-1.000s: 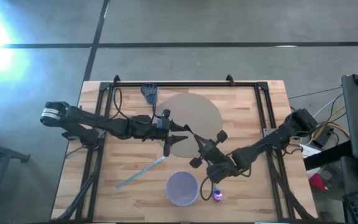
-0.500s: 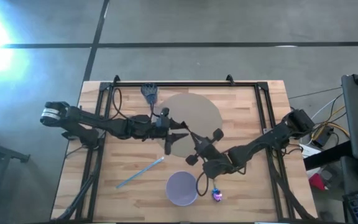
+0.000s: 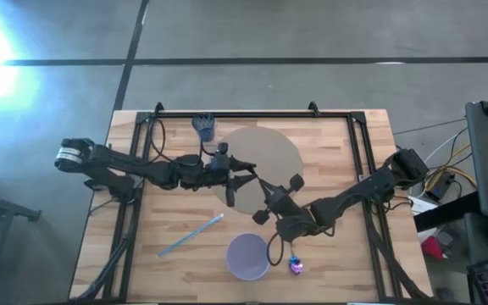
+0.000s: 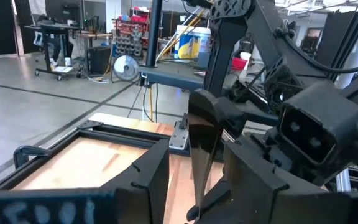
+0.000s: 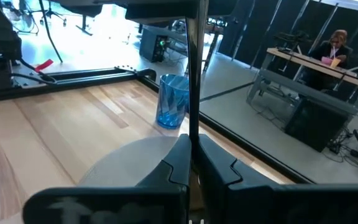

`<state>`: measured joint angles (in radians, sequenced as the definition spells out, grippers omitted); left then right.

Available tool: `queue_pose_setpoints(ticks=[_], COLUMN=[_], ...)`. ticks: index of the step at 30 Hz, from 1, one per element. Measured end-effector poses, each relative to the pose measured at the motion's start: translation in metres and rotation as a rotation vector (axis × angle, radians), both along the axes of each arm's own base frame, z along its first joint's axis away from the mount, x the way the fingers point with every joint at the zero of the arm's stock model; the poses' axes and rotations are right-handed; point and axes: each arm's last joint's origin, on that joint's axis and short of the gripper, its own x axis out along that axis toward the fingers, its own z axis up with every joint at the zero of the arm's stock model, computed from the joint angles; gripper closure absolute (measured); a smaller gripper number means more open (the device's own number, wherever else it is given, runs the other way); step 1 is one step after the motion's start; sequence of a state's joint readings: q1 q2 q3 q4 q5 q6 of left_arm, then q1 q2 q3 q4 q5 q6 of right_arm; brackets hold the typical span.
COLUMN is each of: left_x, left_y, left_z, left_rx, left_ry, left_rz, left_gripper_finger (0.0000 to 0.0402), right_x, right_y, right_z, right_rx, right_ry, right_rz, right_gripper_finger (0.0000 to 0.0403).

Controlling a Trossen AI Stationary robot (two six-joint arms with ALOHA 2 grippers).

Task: Pick & Place Utensil
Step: Put the black fork into the purple bowl

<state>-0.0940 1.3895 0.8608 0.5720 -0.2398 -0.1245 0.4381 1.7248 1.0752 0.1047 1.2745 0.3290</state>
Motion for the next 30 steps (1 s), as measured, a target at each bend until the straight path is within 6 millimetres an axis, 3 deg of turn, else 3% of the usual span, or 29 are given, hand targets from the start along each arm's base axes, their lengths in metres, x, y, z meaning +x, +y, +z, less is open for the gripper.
queue_pose_setpoints(ticks=[5,14,30], left_x=[0.0000,0.0000,0.0000], left_y=[0.0000,-0.0003,-0.0006], left_z=[-0.0003,-0.0003,-0.0002], left_rx=[0.015,0.026,0.028], left_ry=[0.006,0.007,0.007], left_rz=[-0.001,-0.002,-0.016], left_gripper_finger=[0.0288,0.0394,0.0399], right_x=[0.0001,0.0006,0.0004], right_y=[-0.0003,-0.0019,-0.0019], right_z=[0.0000,0.0003,0.0004], right_rx=[0.000,0.001,-0.002], right_ry=[0.000,0.001,-0.001], right_rz=[-0.001,-0.003,-0.009], right_gripper_finger=[0.0392,0.0392,0.0382])
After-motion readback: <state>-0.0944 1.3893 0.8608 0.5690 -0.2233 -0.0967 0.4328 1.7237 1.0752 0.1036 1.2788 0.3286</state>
